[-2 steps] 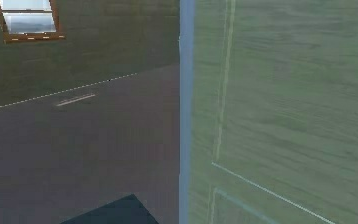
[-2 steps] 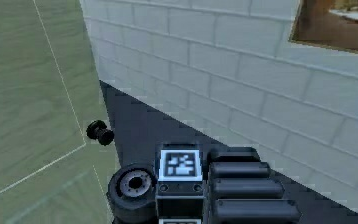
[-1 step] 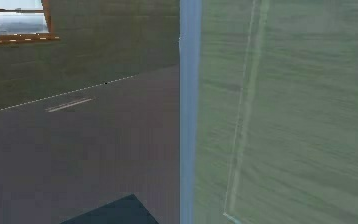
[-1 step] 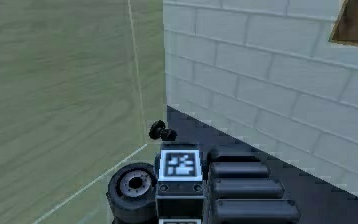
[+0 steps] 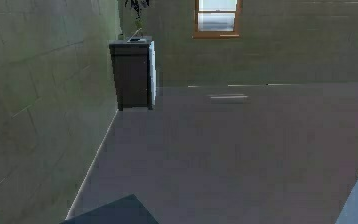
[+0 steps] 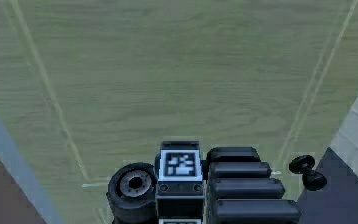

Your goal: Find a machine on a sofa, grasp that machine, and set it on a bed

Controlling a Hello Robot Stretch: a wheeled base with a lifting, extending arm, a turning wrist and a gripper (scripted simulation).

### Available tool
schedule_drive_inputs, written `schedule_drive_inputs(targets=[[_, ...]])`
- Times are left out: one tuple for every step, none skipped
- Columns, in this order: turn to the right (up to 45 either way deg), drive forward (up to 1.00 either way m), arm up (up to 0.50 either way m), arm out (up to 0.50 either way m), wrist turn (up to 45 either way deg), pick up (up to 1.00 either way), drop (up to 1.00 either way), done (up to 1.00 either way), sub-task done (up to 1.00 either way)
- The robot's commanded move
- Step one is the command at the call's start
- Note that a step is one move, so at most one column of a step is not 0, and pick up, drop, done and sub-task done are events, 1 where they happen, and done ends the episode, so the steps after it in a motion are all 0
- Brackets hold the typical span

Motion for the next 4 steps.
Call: schedule_drive_inputs(targets=[[0.0, 0.3, 0.0, 0.0, 0.0, 0.0, 0.0, 0.0, 0.0], [-6.0, 0.0, 0.0, 0.0, 0.0, 0.0, 0.0, 0.0, 0.0], [0.0, 0.3, 0.0, 0.0, 0.0, 0.0, 0.0, 0.0, 0.0], [45.0, 0.0, 0.0, 0.0, 0.0, 0.0, 0.0, 0.0, 0.0]])
